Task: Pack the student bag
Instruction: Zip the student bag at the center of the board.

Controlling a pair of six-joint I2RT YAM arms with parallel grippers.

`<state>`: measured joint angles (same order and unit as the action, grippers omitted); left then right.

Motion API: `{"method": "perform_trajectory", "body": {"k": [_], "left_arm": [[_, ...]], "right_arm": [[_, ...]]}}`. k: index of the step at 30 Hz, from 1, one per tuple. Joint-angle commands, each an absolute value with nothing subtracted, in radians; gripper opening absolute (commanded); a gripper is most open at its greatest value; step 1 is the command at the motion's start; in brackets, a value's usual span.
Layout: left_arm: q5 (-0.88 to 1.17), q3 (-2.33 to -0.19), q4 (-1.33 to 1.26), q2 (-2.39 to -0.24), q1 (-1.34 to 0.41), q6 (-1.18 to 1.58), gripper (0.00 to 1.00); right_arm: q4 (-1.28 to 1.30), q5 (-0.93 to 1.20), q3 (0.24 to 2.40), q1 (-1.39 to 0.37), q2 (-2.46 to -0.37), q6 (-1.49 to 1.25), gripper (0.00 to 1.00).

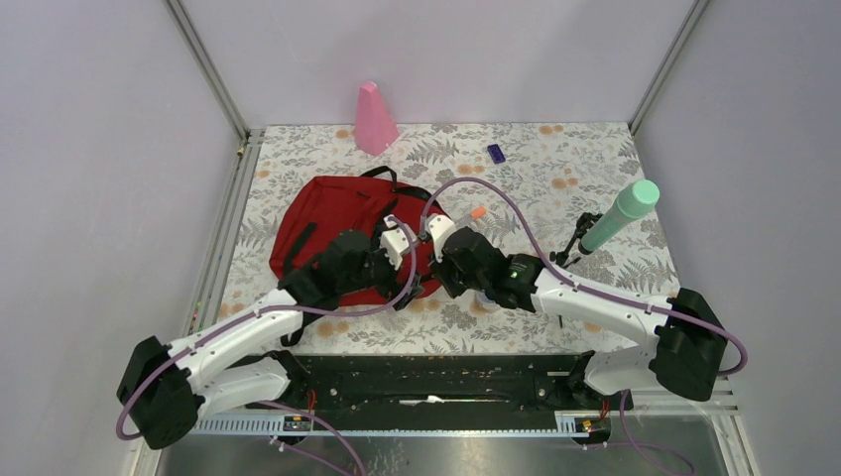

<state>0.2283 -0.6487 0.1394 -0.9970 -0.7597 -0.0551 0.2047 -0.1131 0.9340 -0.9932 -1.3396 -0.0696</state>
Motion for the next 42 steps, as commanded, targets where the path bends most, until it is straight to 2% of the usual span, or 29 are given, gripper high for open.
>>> {"method": "perform_trajectory", "body": {"k": [1,10,15,24,26,28,31,38,40,42], "left_arm": [[0.197,-0.681,0.045,-1.059,-0.774,-0.107,0.93],[0.131,-0.658,-0.047,-1.130,-0.798,-0.014,0.92],[0.089,-0.500,-0.291,-1.036,-0.810,0.101,0.94],[0.005,-0.485,-0.313,-1.087,-0.848,0.080,0.93],[-0.047,-0.507,-0.310,-1.124,-0.862,0.078,0.85],[-0.069,-0.528,-0.301,-1.153,-0.880,0.079,0.73],[-0.119,-0.514,-0.312,-1.163,-0.925,0.076,0.62],[-0.269,-0.465,-0.288,-1.125,-0.988,0.086,0.12],[-0.297,-0.448,-0.270,-1.105,-0.995,0.093,0.03],[-0.320,-0.432,-0.245,-1.083,-0.998,0.107,0.00]], "right_arm": [[0.172,-0.123,0.926,-0.976,-1.287,-0.077,0.00],[0.134,-0.120,0.902,-0.960,-1.289,-0.121,0.00],[0.134,-0.112,0.893,-0.940,-1.284,-0.153,0.00],[0.136,-0.075,0.900,-0.928,-1.283,-0.142,0.00],[0.141,-0.079,0.904,-0.928,-1.285,-0.142,0.00],[0.147,-0.092,0.908,-0.928,-1.285,-0.141,0.00],[0.159,-0.124,0.914,-0.927,-1.284,-0.137,0.00],[0.208,-0.273,0.949,-0.928,-1.332,-0.138,0.00],[0.230,-0.334,0.966,-0.928,-1.356,-0.135,0.00],[0.253,-0.366,0.990,-0.923,-1.381,-0.135,0.00]]}}
